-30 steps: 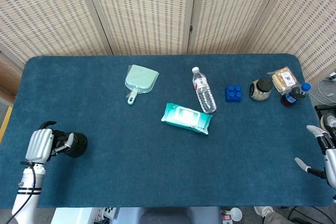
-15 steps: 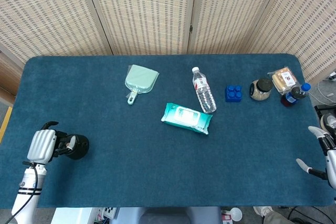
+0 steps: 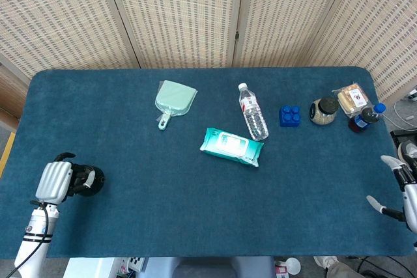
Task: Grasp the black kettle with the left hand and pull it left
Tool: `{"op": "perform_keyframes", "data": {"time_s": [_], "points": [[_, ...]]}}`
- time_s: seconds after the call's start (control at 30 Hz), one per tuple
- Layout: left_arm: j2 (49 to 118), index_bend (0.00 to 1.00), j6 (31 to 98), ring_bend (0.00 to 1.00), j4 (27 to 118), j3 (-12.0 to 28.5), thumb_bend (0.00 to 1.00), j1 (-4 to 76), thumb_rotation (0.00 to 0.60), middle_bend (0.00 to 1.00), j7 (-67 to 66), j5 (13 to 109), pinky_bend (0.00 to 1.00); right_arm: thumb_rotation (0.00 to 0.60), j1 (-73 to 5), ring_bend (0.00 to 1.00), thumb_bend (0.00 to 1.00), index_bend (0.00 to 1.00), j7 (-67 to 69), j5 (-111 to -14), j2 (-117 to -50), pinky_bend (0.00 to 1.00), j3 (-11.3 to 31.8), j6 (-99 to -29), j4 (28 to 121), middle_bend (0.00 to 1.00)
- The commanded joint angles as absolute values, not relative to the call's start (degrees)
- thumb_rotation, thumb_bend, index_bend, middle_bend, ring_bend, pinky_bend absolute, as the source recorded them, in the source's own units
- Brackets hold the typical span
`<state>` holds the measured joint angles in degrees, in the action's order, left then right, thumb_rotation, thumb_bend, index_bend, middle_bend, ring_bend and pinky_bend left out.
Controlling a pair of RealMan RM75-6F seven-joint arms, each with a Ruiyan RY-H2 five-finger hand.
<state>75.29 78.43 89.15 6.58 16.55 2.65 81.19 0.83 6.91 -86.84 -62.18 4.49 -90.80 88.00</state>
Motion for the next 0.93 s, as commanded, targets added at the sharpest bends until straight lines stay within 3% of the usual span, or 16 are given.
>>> {"op": "perform_keyframes", "data": {"time_s": [0.03, 0.3, 0.93], "points": [[75.23, 1.0, 78.33, 0.9, 89.12, 6.53, 0.4, 16.56, 0.56, 1.0, 2.75, 81.27, 0.26, 0.6, 0.78, 0.09, 0.12, 0.18, 6.91, -86.82, -62.2, 0.08, 4.49, -90.71, 87.99, 0.22], [75.26, 1.0, 78.02, 0.9, 88.99, 6.52, 0.4, 16.62, 0.574, 1.0, 2.92, 81.32, 0.31, 0.6, 0.8, 0.09, 0.12, 0.18, 6.8, -86.64, -62.28, 0.08, 4.49, -90.66, 87.96, 0.22], [75.41, 1.0, 77.73, 0.89, 89.08, 6.4, 0.4, 16.58, 0.581, 1.0, 2.9, 81.45, 0.32, 0.6, 1.02, 0.09, 0.12, 0.18, 6.85, -86.4, -62.27, 0.08, 4.44, -90.74, 87.91, 0.22]]}}
